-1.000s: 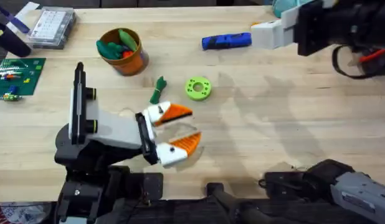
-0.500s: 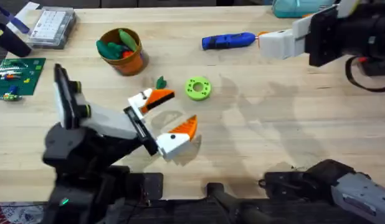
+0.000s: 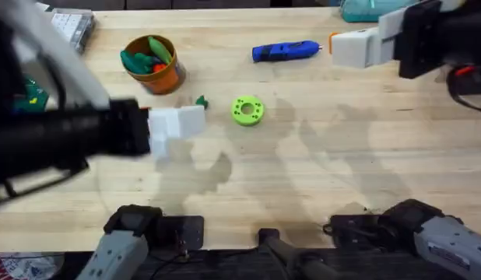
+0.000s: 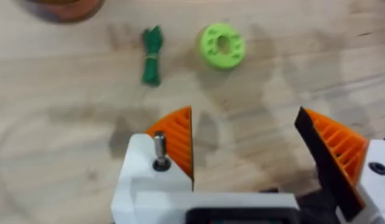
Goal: Pick up the gripper from the table and insert it into the empty holder that is missing its gripper. Then pick up a screw, insert it into the mounting hole, and use the screwdriver to tighten it. Finally, clean up the table by picking up the vegetable and placing it into the bucket.
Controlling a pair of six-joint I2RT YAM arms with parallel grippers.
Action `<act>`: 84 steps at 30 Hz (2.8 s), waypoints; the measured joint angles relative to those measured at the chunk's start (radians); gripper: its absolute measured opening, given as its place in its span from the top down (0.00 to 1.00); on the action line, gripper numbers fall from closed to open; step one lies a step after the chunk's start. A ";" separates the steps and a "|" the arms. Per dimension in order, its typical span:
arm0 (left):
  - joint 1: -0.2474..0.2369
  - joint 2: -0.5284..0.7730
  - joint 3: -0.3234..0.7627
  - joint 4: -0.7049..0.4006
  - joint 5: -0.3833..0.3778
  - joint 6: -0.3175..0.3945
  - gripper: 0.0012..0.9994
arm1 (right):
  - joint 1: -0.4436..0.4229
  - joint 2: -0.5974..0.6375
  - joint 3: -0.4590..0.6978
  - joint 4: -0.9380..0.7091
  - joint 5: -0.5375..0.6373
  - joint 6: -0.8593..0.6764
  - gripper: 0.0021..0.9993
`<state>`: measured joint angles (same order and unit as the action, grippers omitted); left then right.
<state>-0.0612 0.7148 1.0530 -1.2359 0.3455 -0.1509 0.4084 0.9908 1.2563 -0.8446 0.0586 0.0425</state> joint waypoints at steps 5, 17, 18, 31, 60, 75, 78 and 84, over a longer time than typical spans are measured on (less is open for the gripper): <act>0.000 0.294 0.174 -0.082 -0.057 0.004 0.01 | 0.000 -0.003 0.021 -0.054 0.000 0.006 0.01; 0.000 0.785 0.203 -0.060 -0.055 0.029 0.03 | 0.000 -0.035 0.022 -0.089 -0.003 0.099 0.01; 0.000 0.826 0.203 -0.047 -0.055 0.034 0.03 | 0.000 -0.047 0.022 -0.091 -0.003 0.106 0.01; -0.152 1.071 0.204 0.145 -0.299 0.085 0.01 | 0.000 -0.123 0.026 -0.098 -0.003 0.175 0.01; -0.153 1.105 0.489 -0.002 -0.342 0.128 0.99 | 0.000 -0.123 0.026 -0.098 -0.003 0.189 0.01; 0.008 0.930 0.667 -0.023 -0.385 0.133 0.99 | 0.000 -0.123 0.026 -0.098 -0.003 0.189 0.01; 0.086 0.936 0.634 0.051 -0.356 0.129 0.99 | 0.000 -0.123 0.026 -0.098 -0.003 0.190 0.01; 0.154 0.940 0.533 0.186 -0.332 0.124 0.99 | 0.000 -0.123 0.026 -0.098 -0.003 0.189 0.01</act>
<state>0.0925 1.6552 1.5856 -1.0503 0.0136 -0.0269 0.4084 0.8677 1.2823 -0.9428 0.0551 0.2318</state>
